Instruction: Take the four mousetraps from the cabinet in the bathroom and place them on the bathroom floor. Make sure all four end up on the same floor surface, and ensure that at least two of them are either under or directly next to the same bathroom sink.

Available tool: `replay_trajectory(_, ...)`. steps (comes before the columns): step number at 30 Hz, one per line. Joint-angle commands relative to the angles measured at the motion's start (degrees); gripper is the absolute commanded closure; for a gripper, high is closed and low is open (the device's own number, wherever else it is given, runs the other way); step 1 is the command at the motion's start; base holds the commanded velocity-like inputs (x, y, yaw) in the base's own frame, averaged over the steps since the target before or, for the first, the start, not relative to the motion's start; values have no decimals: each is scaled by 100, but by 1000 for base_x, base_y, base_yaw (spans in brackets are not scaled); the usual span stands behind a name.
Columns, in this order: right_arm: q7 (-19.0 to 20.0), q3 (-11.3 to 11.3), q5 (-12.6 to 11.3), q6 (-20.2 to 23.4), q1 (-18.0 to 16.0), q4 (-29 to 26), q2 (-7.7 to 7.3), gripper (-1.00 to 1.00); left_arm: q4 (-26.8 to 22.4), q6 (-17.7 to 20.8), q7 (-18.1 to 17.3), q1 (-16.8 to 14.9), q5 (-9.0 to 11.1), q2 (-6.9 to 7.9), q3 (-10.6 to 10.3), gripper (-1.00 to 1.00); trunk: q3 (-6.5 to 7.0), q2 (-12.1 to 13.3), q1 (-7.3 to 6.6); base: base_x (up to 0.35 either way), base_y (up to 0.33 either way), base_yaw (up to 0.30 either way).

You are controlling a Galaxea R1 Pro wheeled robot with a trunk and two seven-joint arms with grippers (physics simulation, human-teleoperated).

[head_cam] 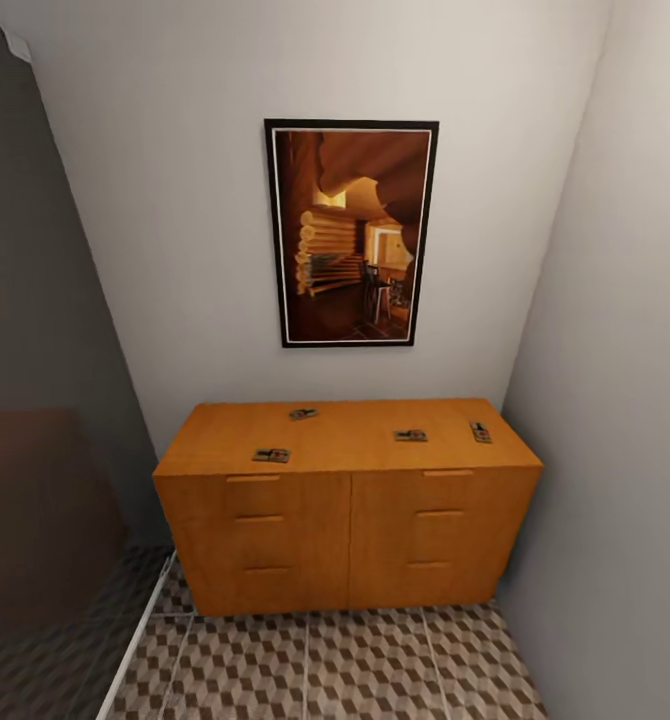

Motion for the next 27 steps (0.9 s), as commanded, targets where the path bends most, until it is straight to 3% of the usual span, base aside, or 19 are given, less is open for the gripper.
replay_trajectory(1,-1,-1,32,-15,-4,2,-2,-100,3,-18,0,-6,-1,-6,22,-100,-13,-12,3,0,0,175)
replay_trajectory(27,-1,-1,32,-15,-4,2,-2,-100,3,-27,-9,-6,15,-6,27,-100,-13,-12,3,0,0,27)
